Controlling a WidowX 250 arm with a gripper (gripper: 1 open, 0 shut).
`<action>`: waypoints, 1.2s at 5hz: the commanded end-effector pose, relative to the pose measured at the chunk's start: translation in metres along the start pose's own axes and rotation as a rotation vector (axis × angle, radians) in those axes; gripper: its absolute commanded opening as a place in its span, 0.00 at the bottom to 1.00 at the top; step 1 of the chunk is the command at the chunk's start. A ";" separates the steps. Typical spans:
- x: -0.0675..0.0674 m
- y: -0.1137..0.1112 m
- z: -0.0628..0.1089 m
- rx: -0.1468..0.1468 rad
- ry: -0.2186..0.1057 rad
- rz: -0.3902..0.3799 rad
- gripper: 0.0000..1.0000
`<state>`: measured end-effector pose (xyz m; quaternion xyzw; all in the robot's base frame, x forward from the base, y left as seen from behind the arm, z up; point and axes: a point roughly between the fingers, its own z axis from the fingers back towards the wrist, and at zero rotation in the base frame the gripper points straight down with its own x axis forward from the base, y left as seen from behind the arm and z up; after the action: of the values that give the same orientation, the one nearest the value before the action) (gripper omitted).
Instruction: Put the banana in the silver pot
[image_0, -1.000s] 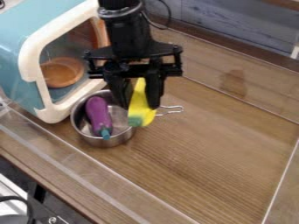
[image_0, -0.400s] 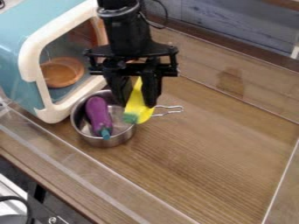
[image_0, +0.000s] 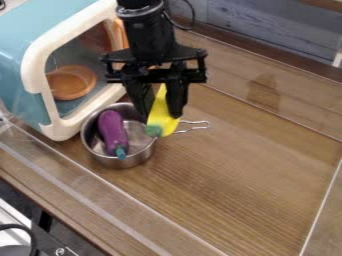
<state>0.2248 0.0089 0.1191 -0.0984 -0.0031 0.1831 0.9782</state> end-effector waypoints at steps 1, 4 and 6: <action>0.000 0.005 0.013 -0.009 -0.052 0.015 0.00; -0.019 -0.007 0.028 -0.006 -0.053 -0.017 0.00; -0.030 -0.011 0.021 -0.002 -0.035 -0.128 0.00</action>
<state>0.1977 -0.0077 0.1351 -0.0952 -0.0083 0.1268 0.9873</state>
